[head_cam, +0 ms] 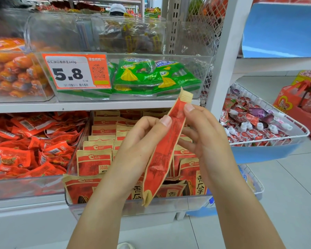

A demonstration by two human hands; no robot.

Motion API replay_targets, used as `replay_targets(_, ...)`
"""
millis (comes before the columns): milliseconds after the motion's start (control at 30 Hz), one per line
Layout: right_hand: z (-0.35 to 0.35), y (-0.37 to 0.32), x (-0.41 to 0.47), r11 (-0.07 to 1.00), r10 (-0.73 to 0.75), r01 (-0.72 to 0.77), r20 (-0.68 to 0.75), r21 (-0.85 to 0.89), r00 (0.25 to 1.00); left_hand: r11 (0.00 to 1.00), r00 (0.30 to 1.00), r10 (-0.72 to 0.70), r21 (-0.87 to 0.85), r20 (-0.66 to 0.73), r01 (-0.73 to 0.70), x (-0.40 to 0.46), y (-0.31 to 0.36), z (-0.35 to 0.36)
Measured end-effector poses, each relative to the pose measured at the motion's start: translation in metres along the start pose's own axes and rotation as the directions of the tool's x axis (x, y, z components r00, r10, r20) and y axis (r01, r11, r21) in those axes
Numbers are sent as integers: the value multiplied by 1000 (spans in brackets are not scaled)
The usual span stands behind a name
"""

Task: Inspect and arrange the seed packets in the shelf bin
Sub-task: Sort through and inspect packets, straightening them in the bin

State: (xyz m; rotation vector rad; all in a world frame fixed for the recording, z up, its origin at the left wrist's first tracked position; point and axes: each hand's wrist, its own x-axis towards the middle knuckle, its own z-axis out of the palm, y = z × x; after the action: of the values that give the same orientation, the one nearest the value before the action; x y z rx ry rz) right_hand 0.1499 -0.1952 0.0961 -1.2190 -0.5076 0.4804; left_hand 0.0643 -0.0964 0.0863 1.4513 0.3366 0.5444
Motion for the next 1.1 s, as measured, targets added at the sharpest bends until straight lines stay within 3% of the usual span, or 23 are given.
replay_targets(167, 0, 2, 0, 1000, 5, -6, -24, -30, 1000, 999, 999, 1, -33, 53, 1, -8, 1, 3)
replay_targets(433, -3, -1, 1, 996, 78, -82, -123, -31, 989, 977, 995, 80, 194, 67, -91, -7, -11, 10)
replay_targets(600, -9, -6, 2, 996, 55, -36, -238, 86, 970, 966, 962, 67, 225, 266, -129, -9, -13, -1)
replay_targets(833, -21, -10, 3, 997, 18, 10, -350, 78, 937, 968, 927, -60, 249, 370, -37, -5, -15, -24)
replay_targets(900, -22, -8, 4, 1000, -8, 16, -284, 24, 959, 976, 938, -50, 217, 343, -27, -4, -16, -25)
replay_targets(967, -22, -5, 4, 1000, -10, 7, -127, -24, 992, 993, 960, -30, 121, 277, -4, -3, -17, -23)
replay_targets(1100, -19, 4, 1, 989, 55, -29, 180, -145, 982, 992, 996, 72, -103, 51, -67, -1, -17, -18)
